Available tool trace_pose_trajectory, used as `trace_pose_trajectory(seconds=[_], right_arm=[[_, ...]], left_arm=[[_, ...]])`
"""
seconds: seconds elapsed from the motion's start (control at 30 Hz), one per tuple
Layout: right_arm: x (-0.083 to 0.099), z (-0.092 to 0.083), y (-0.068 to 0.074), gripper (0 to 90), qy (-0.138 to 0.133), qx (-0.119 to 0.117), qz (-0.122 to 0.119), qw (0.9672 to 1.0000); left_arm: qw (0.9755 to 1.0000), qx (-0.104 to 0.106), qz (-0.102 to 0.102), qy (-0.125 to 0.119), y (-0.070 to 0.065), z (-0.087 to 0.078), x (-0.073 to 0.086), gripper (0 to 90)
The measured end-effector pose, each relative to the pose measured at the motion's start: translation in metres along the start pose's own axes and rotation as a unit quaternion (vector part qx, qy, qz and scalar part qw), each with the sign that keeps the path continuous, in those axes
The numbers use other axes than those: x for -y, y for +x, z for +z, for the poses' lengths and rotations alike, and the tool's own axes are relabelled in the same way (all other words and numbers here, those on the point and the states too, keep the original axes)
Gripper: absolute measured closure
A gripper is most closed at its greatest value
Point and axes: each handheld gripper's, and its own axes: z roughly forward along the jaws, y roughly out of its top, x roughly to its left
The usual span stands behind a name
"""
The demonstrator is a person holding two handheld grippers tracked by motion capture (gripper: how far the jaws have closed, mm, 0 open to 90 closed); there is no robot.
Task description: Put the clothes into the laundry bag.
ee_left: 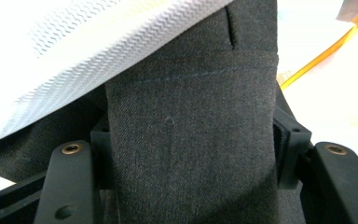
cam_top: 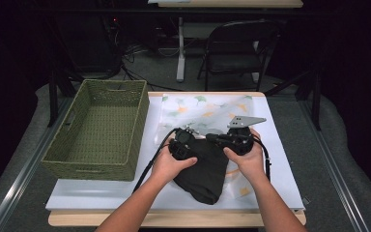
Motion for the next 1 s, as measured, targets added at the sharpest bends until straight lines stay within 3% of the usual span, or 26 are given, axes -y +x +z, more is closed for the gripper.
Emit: trace_pose_trajectory(seconds=[0.07,0.23,0.4,0.5,0.67,1.0], right_arm=[[0.0,0.0,0.0,88.6,0.001,-0.001,0.0,1.0],[0.0,0.001,0.0,88.6,0.001,0.0,0.001,1.0],[0.0,0.001,-0.001,88.6,0.0,0.001,0.0,1.0],[0.0,0.001,-0.001,88.5,-0.001,0.001,0.002,1.0],[0.0,0.0,0.0,88.6,0.0,0.001,0.002,1.0],[0.0,0.001,0.0,88.6,0.0,0.002,0.0,1.0]], left_arm=[[0.9999,0.004,-0.01,-0.002,-0.002,-0.001,0.0,33.9],[1.0,0.002,-0.007,-0.001,-0.004,-0.009,0.001,31.2],[0.9999,0.001,0.009,-0.005,-0.008,-0.019,0.004,30.5],[0.9998,0.01,0.016,-0.008,-0.01,-0.025,0.007,29.2],[0.9997,0.015,0.017,-0.006,-0.012,-0.031,0.014,27.8],[0.9996,0.005,0.026,0.008,-0.013,-0.032,0.029,24.8]])
